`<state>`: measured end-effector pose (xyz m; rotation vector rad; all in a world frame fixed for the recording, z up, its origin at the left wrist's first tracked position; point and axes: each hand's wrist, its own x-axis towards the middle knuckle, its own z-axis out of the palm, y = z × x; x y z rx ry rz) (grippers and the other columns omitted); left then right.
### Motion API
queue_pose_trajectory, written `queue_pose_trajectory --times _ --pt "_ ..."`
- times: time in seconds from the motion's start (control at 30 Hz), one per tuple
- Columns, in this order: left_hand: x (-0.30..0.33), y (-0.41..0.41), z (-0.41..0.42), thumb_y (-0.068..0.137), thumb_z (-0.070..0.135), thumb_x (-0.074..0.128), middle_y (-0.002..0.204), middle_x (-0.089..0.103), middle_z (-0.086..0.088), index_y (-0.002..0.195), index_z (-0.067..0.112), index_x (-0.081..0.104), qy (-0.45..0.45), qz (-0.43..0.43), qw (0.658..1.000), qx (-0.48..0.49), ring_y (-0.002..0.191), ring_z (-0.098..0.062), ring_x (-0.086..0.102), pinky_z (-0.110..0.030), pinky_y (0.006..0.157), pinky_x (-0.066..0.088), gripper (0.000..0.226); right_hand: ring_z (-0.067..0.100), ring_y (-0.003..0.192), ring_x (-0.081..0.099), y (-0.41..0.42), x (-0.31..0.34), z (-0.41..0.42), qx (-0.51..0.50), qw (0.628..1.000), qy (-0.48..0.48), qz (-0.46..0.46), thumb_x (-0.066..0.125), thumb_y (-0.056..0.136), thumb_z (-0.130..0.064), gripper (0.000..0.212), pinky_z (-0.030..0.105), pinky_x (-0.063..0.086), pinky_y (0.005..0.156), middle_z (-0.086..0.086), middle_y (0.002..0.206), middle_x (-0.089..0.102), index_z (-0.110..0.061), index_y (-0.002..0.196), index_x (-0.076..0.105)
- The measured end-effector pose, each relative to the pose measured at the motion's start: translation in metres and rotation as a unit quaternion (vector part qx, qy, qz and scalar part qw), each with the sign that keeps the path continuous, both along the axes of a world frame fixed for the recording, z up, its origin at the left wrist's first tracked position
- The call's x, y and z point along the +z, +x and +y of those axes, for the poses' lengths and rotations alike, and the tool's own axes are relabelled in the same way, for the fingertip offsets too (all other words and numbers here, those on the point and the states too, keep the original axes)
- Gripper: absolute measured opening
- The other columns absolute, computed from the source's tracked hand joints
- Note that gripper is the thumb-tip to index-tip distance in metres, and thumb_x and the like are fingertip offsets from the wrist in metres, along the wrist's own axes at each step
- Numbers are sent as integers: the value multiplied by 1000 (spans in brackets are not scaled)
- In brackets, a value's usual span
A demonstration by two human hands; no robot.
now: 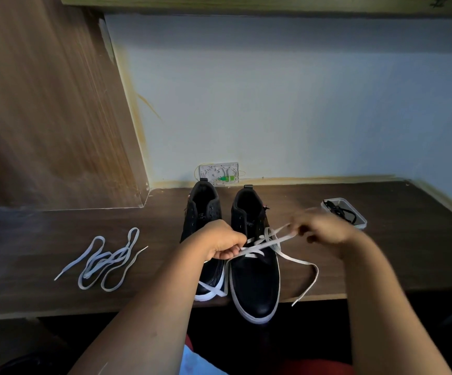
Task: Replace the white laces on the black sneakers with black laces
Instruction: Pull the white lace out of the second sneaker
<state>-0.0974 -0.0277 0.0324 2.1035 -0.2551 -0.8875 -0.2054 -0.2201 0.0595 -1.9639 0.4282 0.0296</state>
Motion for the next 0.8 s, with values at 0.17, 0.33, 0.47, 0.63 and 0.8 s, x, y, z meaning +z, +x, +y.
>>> queue_pose_trajectory --times 0.17,0.33,0.47,0.63,0.8 --pt "-1 -1 -2 82 6 60 57 61 -5 71 2 66 4 -16 1000 -3 37 -6 50 -15 42 44 13 13 67 54 -12 1 -36 -149 915 334 -172 50 67 -20 5 32 35 66 -3 63 54 -16 65 48" --pt "-1 0 -1 83 7 60 60 61 -5 70 5 65 -8 -73 997 -39 44 -9 50 -17 46 44 14 22 101 55 6 -12 -14 -113 984 -130 -38 59 90 -34 26 33 43 82 2 104 62 -22 113 62" --pt "1 -1 0 85 11 61 61 64 -3 69 8 63 -46 -182 978 -94 54 -12 59 -21 54 51 16 9 91 53 20 -13 21 65 956 -275 -73 69 84 -23 43 17 44 81 -2 103 56 -34 124 57" --pt "4 -5 0 80 4 64 62 67 -7 71 6 64 -111 -257 952 -121 53 -12 62 -23 56 54 9 14 77 54 34 -37 45 146 942 -284 -107 65 80 -8 21 24 39 69 2 89 57 -20 95 73" --pt "7 -5 5 77 2 63 71 70 -12 77 9 67 -130 -260 949 -123 60 -13 66 -28 67 59 8 13 75 57 36 -48 44 95 946 -247 -187 67 73 4 26 17 41 66 0 86 60 -17 83 77"
